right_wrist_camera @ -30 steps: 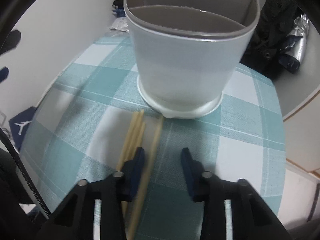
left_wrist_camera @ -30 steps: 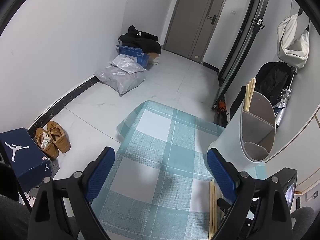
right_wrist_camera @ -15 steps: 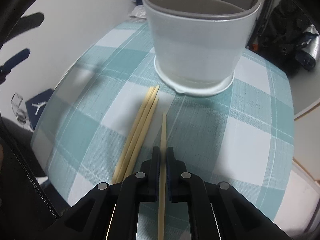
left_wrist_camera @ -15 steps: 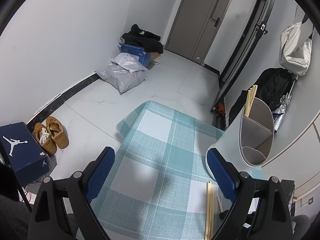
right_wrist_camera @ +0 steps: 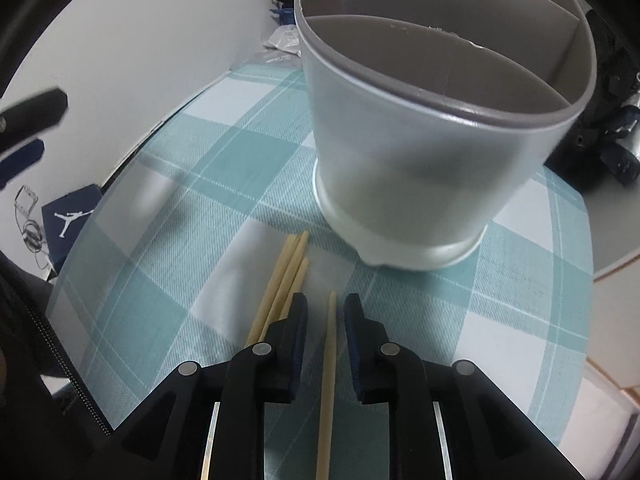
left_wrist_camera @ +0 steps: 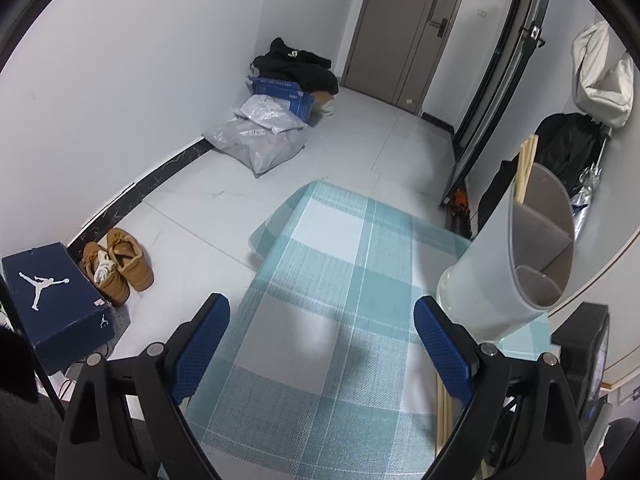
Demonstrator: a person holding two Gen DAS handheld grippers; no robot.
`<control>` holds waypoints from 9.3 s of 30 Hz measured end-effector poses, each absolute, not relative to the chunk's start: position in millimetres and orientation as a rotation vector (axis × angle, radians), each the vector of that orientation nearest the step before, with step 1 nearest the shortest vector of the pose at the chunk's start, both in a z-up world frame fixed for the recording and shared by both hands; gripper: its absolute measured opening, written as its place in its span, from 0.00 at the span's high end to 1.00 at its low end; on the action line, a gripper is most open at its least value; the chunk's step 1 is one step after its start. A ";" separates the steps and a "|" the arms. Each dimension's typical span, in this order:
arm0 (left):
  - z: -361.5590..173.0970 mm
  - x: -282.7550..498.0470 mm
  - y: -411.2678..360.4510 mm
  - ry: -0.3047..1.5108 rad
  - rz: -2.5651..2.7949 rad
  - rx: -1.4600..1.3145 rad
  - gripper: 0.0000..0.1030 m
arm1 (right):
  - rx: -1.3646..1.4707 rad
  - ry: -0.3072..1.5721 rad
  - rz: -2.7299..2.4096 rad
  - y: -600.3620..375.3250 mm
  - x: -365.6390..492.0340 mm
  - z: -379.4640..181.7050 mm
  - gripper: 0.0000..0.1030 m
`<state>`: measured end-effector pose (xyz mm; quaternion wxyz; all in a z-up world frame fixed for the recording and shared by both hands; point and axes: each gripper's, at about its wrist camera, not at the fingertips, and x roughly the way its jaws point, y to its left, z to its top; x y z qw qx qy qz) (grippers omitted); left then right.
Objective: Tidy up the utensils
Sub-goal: 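Close the left tool on another chopstick while the right tool holds its chopstick, then lift both held chopsticks and carry them above the white holder, then lower both chopsticks into the holder and open both tools, then move both open tools back toward the last loose chopsticks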
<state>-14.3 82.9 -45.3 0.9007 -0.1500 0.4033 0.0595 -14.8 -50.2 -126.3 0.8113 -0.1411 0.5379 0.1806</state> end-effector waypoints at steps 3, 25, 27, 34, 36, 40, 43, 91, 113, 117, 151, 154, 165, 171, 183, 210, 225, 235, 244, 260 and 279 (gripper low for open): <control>-49.8 -12.9 77.4 0.852 0.123 -0.285 0.11 | -0.268 1.140 0.398 -55.9 -15.6 -127.9 0.82; -94.5 -12.0 2.3 1.156 -0.093 -0.101 0.11 | 0.579 1.022 0.402 -211.0 -7.7 -77.9 0.98; -97.3 -12.1 -1.0 1.174 -0.090 -0.085 0.11 | 0.610 0.999 0.390 -221.7 -10.5 -73.8 0.98; -100.3 -14.9 -6.9 1.201 -0.054 -0.047 0.11 | 0.532 0.945 0.370 -216.0 -20.9 -59.2 0.98; -99.8 -16.4 -8.1 1.200 -0.054 -0.047 0.11 | 0.504 0.939 0.377 -215.0 -20.1 -64.1 0.98; -100.7 -15.1 -13.8 1.192 -0.062 -0.035 0.11 | 0.470 0.927 0.385 -209.3 -20.1 -64.9 0.98; -102.1 -7.3 -12.6 1.206 -0.051 -0.036 0.11 | 0.463 0.917 0.390 -207.7 -21.2 -61.2 0.98; 11.9 -24.6 8.3 0.794 -0.162 -0.256 0.97 | 0.152 0.737 0.418 -159.2 -64.0 -23.7 0.98; 32.7 -49.9 12.0 0.787 -0.248 -0.169 0.97 | 0.067 0.630 0.450 -135.1 -88.9 0.4 0.98; 39.5 -49.9 14.0 0.785 -0.260 -0.166 0.97 | 0.069 0.622 0.449 -134.2 -91.1 3.9 0.98; 130.8 36.2 4.8 0.747 -0.452 -0.273 0.98 | 0.131 0.536 0.528 -154.2 -27.6 94.5 0.98; 140.3 50.1 4.7 0.741 -0.462 -0.295 0.98 | 0.122 0.516 0.525 -156.0 -16.0 108.9 0.98; 165.1 95.9 7.8 0.693 -0.458 -0.338 0.98 | 0.102 0.443 0.520 -157.2 37.8 158.6 0.98; 155.8 103.4 4.9 0.648 -0.417 -0.234 0.97 | 0.041 0.456 0.525 -147.0 67.4 154.1 0.98; 121.9 110.2 4.6 0.654 -0.398 -0.196 0.97 | -0.087 0.497 0.557 -134.5 79.6 122.4 0.98; 59.7 94.0 12.4 0.789 -0.371 -0.293 0.97 | -0.027 0.729 0.624 -118.3 82.9 49.6 0.95; 74.1 45.2 34.7 0.724 -0.207 -0.288 0.49 | 0.223 0.665 0.506 -165.5 37.7 64.1 0.70; 87.6 1.4 25.1 0.611 -0.181 -0.244 0.27 | 0.232 0.574 0.487 -165.9 -20.5 69.5 0.38; 78.5 -29.6 30.0 0.534 -0.117 -0.235 0.17 | 0.279 0.548 0.463 -172.0 -59.6 54.8 0.29; 30.2 -47.2 24.8 0.537 -0.057 -0.222 0.13 | 0.177 0.553 0.319 -169.6 -101.7 9.0 0.13; -15.8 -30.9 48.8 0.682 0.007 -0.254 0.13 | 0.045 0.900 0.215 -145.1 -66.2 -69.9 0.13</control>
